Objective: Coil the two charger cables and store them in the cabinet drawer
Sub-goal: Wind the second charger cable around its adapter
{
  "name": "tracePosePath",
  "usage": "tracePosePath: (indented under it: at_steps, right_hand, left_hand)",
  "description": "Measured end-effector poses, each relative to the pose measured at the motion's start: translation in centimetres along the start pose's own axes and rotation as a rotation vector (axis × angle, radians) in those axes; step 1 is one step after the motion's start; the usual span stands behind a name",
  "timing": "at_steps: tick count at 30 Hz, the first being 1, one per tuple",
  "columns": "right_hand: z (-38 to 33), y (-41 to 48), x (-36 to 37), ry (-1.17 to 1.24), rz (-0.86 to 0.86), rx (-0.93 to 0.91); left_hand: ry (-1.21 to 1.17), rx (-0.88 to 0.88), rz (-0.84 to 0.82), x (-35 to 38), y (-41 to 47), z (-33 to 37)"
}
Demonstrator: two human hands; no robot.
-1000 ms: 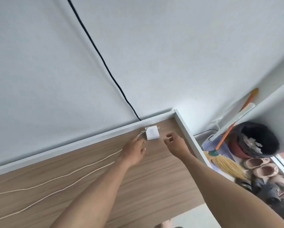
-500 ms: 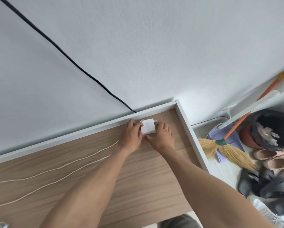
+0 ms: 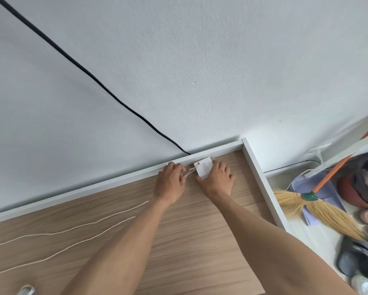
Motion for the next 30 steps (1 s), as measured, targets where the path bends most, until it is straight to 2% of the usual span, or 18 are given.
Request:
tracePosePath:
  at_steps: [4,9,14,23,25,27,29,30]
  right_hand:
    - [0.4,-0.6,-2.4,0.18,0.017,-0.086]
    - [-0.8,-1.0,-7.9,0.258,0.019,-0.336]
    - [-4.2,-2.1,-14.4,0.243,0.084,-0.546]
    - [-13.9,-9.5,-27.0,0.209,0.265,-0.913]
    - [-15.7,-10.8,-28.7,0.18,0.265,-0.934]
    - [-16.9,-12.0,-30.2,0.274,0.287,-0.93]
    - [-17.2,-12.9,-31.5,0.567,0.288,-0.855]
    - [-16.9,-12.9,-31.5,0.731,0.237,-0.759]
  left_hand:
    - [-0.003,0.007,0.002,-0.9,-0.2,-0.5]
    - [-0.094,0.046,-0.039,-3.4,0.4,0.4]
    - [-0.577,-0.021,-0.17,-7.7,1.9,4.0]
    - [-0.854,0.262,-0.076,-22.1,1.7,9.7]
    - [-0.923,0.324,-0.034,-25.5,1.3,10.5]
    - [-0.987,0.376,0.006,-28.6,0.6,10.8]
    - [-1.084,0.409,0.029,-31.1,-0.2,10.9]
    - [-1.134,0.419,0.035,-32.2,-0.7,10.9]
Point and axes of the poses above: each hand's wrist, its own y-axis towards the middle knuckle, its own x-axis out of the palm, z = x × y, the point moved 9 cm from there along y, towards the middle knuckle, and after that the axes turned 15 degrees about y, right-handed, at the moved point
